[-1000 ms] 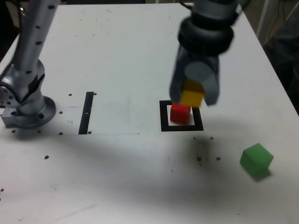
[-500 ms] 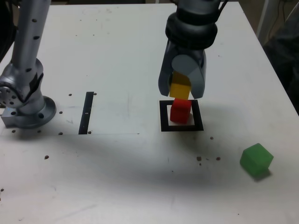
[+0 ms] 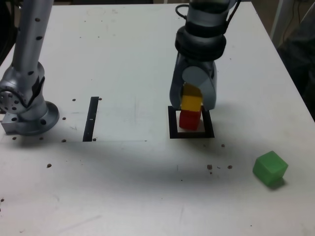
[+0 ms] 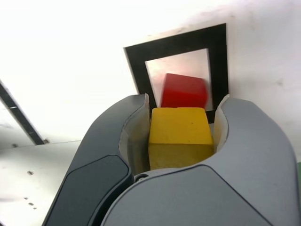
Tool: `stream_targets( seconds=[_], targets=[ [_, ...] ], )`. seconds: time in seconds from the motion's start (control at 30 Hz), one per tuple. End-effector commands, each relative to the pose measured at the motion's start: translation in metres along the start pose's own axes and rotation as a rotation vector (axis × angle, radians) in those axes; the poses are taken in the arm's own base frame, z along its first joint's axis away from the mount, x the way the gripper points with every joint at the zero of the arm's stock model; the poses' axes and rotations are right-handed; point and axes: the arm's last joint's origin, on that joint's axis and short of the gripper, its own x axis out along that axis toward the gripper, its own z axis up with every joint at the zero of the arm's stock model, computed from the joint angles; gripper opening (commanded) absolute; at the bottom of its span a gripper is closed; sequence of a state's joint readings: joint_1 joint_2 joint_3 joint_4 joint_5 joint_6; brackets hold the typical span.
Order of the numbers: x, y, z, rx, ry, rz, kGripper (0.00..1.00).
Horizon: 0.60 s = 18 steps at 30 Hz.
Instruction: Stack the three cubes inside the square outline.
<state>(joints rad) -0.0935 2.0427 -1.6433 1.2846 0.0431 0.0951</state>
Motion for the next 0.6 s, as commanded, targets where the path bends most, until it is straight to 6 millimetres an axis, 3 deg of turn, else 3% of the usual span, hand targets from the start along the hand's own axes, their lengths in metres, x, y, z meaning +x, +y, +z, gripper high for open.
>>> stream_targets(
  seconds=[0.0,0.57],
  targets=[
    [0.003,0.0,0.002,0.001,-0.001,-0.005,0.25],
    [0.014,0.006,0.002,-0.007,0.02,-0.002,0.26]
  ],
)
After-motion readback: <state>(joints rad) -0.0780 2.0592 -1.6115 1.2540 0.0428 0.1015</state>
